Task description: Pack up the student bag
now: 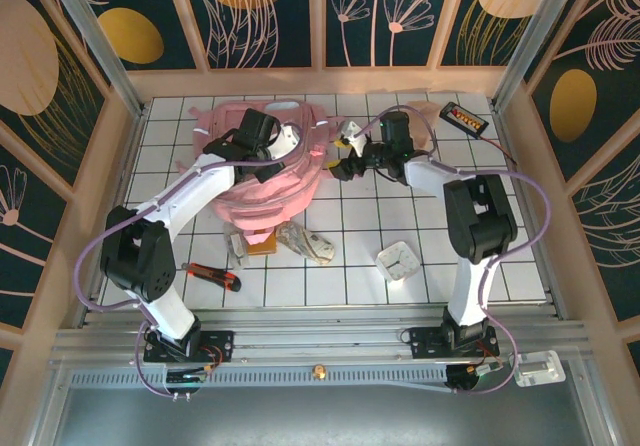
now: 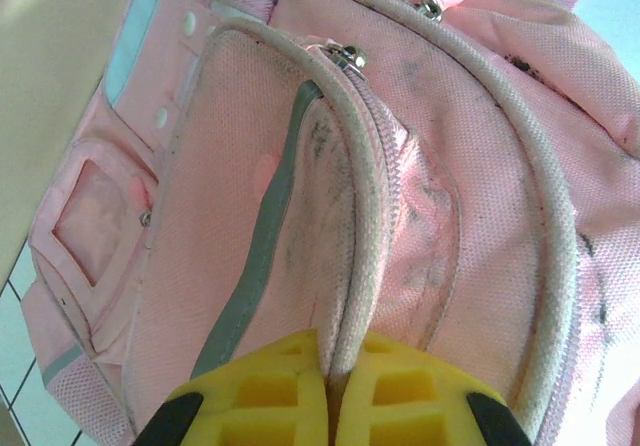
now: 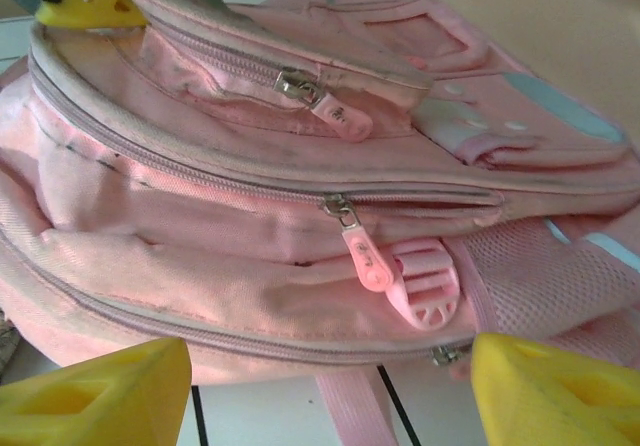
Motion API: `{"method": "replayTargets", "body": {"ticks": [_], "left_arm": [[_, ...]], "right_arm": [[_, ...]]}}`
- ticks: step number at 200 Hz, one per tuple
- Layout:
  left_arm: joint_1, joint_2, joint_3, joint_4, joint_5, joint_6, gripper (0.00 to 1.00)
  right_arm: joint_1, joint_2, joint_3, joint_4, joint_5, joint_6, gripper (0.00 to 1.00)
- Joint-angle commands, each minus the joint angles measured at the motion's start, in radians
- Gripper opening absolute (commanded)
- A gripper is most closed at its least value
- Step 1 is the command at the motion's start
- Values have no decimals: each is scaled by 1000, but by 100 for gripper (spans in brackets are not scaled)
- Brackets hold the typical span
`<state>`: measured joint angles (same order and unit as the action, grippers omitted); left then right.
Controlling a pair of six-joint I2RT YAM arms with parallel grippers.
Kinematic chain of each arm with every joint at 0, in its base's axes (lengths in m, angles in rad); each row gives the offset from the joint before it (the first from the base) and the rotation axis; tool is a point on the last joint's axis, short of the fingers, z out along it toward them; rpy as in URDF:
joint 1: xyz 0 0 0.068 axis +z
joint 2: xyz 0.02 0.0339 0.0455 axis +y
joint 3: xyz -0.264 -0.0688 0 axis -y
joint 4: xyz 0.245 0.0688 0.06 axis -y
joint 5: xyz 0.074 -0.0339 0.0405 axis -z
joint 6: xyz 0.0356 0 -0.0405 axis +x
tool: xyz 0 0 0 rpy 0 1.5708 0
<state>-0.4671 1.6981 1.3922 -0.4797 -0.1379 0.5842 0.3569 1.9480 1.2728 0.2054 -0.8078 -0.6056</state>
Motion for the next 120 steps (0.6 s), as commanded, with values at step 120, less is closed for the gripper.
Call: {"method": "replayTargets", "body": {"ticks": [120], "left_arm": [[4, -84, -8, 102, 39, 2, 0]], "right_arm": [[49, 299, 354, -164, -88, -99, 65]]}}
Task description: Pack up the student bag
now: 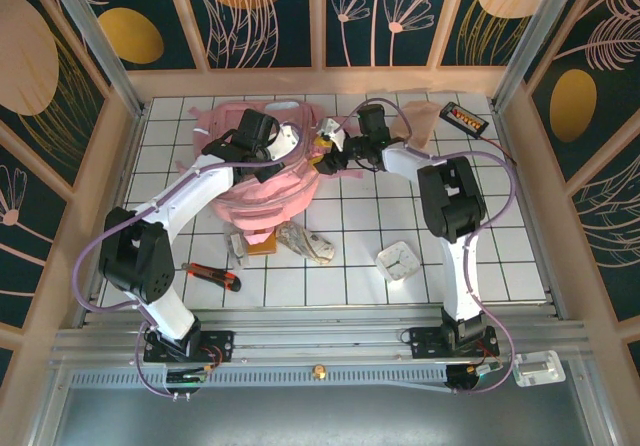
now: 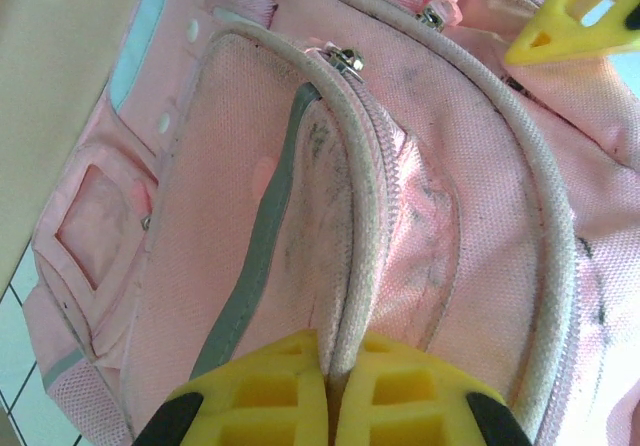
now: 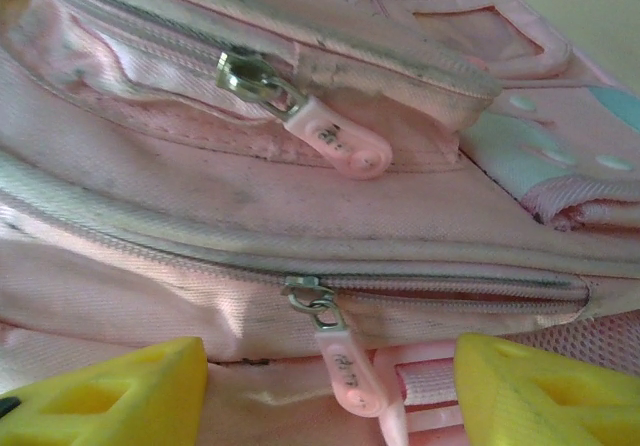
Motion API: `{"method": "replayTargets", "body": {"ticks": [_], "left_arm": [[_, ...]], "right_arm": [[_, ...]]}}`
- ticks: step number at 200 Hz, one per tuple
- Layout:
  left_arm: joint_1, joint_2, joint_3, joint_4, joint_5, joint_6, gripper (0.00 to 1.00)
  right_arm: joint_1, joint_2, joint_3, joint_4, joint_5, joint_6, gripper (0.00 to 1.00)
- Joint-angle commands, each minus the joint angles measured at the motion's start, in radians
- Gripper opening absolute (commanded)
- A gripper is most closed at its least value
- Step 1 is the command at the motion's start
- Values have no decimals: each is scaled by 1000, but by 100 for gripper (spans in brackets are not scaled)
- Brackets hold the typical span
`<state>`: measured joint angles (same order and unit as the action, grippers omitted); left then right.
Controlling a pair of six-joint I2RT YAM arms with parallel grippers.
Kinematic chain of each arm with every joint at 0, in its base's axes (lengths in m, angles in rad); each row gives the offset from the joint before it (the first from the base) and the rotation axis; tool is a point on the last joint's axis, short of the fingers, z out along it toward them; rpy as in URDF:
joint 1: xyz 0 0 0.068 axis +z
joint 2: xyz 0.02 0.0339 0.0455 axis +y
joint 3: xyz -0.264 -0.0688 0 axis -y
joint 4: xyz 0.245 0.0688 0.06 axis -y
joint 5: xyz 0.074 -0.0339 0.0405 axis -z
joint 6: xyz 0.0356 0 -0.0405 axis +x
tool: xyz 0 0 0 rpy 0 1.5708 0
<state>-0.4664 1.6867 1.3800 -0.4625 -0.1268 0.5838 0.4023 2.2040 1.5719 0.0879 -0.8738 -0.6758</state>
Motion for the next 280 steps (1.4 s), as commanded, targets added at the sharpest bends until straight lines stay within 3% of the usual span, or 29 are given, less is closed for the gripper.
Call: {"method": "replayTargets", "body": {"ticks": [1, 17, 38, 79, 106, 180, 199, 247, 280], "left_arm": [[3, -74, 4, 85, 28, 2, 0], [3, -79, 1, 88, 34, -2, 0], [3, -78, 1, 90, 29, -2, 0], [3, -67, 7, 87, 14, -5, 0], [3, -59, 8, 87, 2, -10, 0], [3, -32, 37, 73, -27, -37, 0], [3, -18, 44, 69, -40, -46, 0], [2, 63, 148, 15, -45, -135, 0], [-2, 142, 266, -68, -22, -213, 0]], "right_arm": [[4, 45, 57, -48, -23, -29, 65], [6, 75, 97, -83, -36, -37, 57], [15, 97, 127, -127, -34, -60, 28], [17, 68, 83, -119, -15, -66, 17], [17, 15, 0, -40, -8, -32, 0], [17, -95, -75, 39, 55, 72, 0], [21, -117, -32, -69, 65, 65, 0], [51, -46, 247, -574, 114, 3, 0], [90, -80, 227, -637, 166, 49, 0]]}}
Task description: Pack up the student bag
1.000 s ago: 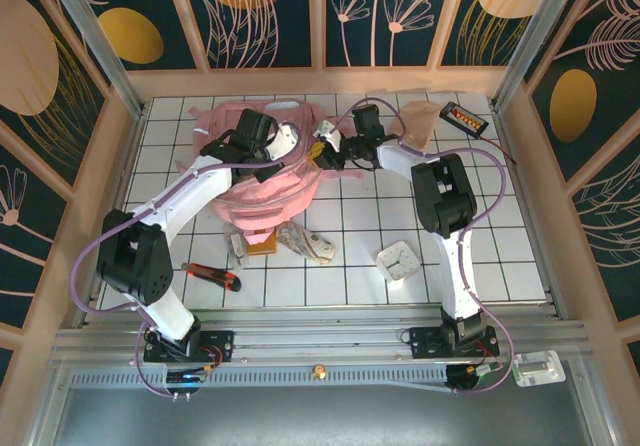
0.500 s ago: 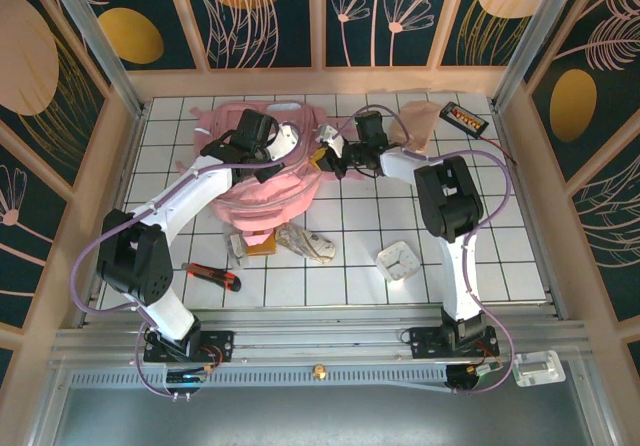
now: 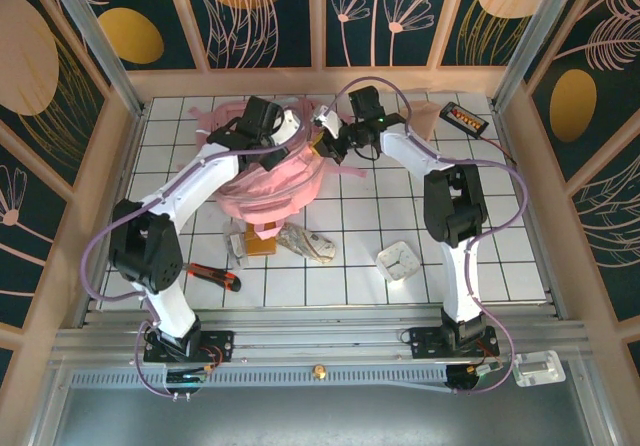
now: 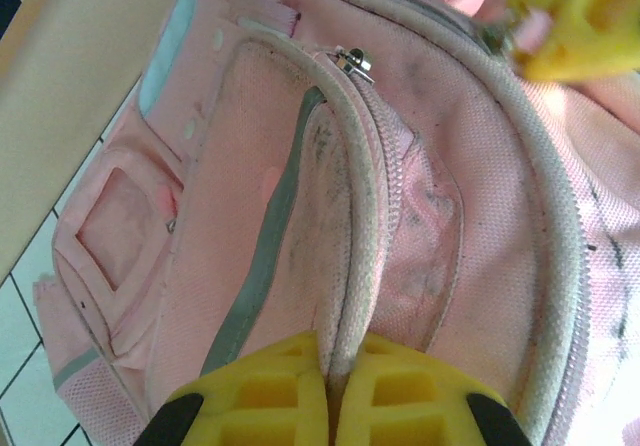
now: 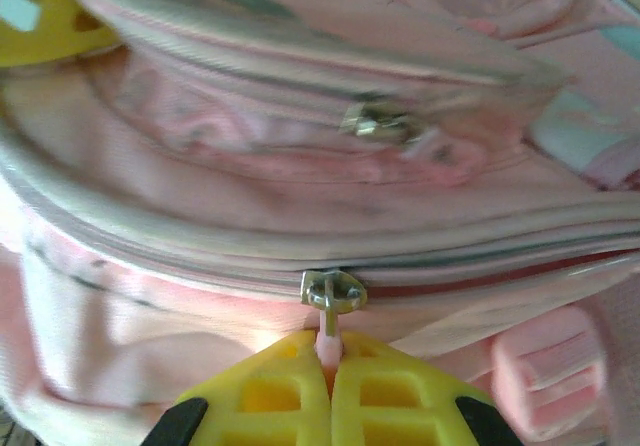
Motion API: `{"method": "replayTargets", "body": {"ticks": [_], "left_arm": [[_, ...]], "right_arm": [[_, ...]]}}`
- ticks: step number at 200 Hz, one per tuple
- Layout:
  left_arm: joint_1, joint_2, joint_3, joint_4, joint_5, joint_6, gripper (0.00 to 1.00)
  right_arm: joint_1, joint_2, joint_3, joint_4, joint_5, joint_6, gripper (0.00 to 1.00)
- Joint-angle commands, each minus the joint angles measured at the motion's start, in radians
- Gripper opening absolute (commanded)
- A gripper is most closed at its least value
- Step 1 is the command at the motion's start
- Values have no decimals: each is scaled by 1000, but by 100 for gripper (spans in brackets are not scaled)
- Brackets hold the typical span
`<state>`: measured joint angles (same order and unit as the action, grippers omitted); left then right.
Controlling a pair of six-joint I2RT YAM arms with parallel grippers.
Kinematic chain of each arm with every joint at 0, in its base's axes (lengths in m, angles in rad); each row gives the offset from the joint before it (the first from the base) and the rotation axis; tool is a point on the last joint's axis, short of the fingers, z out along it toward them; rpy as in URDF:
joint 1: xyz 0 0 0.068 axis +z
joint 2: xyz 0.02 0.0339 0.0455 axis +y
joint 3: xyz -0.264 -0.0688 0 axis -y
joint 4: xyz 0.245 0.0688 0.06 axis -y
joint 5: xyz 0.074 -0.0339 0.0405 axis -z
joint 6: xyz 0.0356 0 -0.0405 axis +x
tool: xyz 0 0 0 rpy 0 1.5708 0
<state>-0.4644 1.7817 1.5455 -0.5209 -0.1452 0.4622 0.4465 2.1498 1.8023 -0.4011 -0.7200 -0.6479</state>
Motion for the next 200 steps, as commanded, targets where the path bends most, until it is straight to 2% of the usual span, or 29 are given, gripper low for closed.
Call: {"method": "replayTargets", "body": {"ticks": [1, 61, 96, 120, 142, 177, 200], "left_arm": [[-5, 50, 104, -13, -4, -92, 0], [-15, 116, 201, -82, 7, -178, 0], [-29, 156, 243, -119, 17, -210, 0], [-34, 173, 263, -125, 40, -248, 0], [-36, 189, 293, -140, 64, -274, 0], [-37, 240, 383, -200, 83, -329, 0], [-47, 262, 431, -237, 75, -331, 0]], "right_arm": [[46, -28, -6, -147, 14, 25, 0], [44, -167, -192, 29, 27, 305, 0], [35, -211, -261, 78, -52, 446, 0], [34, -245, -370, 219, -174, 595, 0], [30, -282, -492, 420, -226, 777, 0], [30, -303, -615, 694, -242, 1075, 0], [29, -328, -651, 752, -239, 1149, 0]]}}
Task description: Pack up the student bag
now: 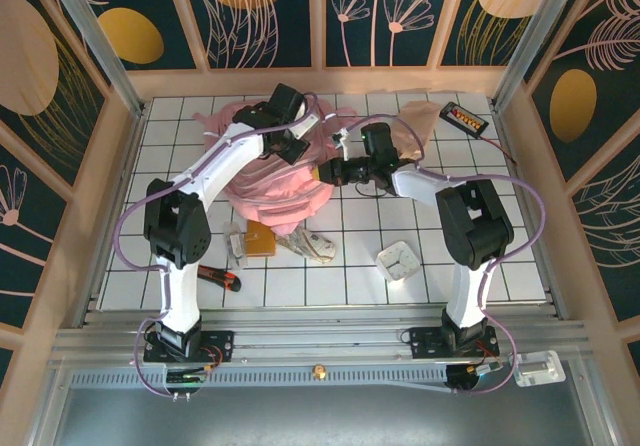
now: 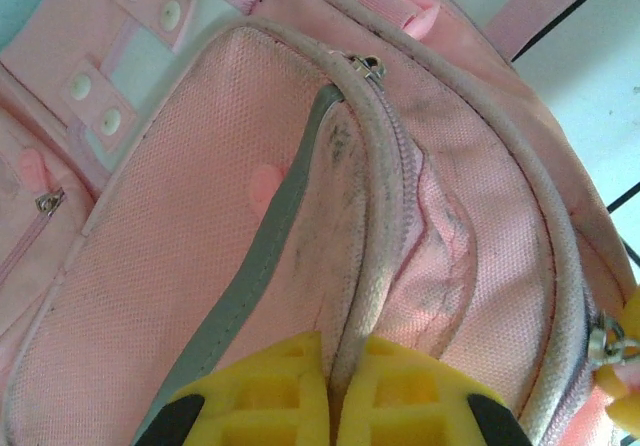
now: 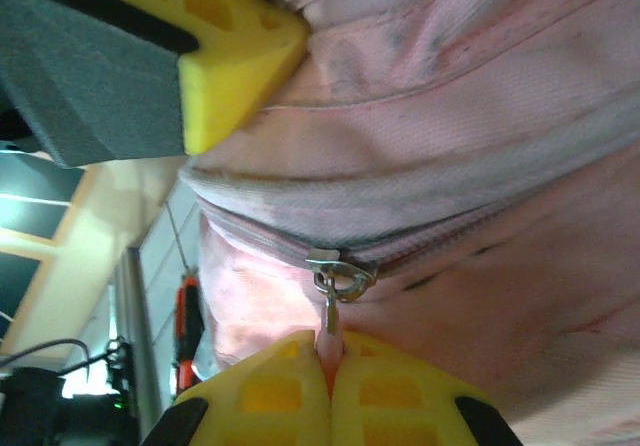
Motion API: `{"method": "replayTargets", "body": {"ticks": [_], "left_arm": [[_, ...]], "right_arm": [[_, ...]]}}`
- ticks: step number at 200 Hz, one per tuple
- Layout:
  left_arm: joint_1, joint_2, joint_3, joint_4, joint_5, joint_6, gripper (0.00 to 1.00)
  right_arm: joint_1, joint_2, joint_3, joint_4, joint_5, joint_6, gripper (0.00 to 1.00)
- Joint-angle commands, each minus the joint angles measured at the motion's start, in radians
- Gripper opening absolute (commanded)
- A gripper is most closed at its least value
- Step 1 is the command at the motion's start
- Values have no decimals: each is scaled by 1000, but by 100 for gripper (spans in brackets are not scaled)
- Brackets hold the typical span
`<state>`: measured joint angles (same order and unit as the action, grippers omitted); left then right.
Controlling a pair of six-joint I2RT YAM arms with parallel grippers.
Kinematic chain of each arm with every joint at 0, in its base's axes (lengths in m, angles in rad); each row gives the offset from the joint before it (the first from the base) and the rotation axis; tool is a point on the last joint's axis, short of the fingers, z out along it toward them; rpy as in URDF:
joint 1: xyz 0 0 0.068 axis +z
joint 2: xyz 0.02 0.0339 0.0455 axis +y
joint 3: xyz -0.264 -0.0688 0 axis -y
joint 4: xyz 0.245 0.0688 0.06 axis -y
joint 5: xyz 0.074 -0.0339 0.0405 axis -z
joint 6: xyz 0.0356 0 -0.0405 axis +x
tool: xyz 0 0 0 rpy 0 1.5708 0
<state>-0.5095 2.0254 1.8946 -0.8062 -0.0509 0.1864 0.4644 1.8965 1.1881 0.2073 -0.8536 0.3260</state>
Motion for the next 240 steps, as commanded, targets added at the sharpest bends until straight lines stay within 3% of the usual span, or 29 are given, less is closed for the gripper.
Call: {"method": "replayTargets", "body": {"ticks": [1, 25, 53, 82, 126, 176, 212, 240], "left_arm": [[-2, 19, 83, 47, -18, -55, 0], [-12, 16, 79, 36, -27, -33, 0], [-26, 22, 84, 25, 18, -50, 0], [-47, 47, 117, 31, 77, -108, 0], [-72, 82, 184, -7, 70, -143, 0], [-76, 96, 227, 5, 76, -260, 0], [-76, 114, 323, -17, 25, -346, 0], [-76, 168, 484, -99, 24, -373, 0]], "right_arm": [[11, -76, -37, 142, -104, 176, 0], [-3, -110, -16, 9, -46, 101, 0], [-13, -117, -39, 68, -80, 191, 0], [65, -78, -80, 277, -78, 347, 0], [172, 11, 25, 134, 29, 263, 0], [241, 18, -99, 469, 142, 461, 0], [308, -10, -283, 908, 417, 589, 0], [363, 40, -244, 934, 482, 550, 0]]}}
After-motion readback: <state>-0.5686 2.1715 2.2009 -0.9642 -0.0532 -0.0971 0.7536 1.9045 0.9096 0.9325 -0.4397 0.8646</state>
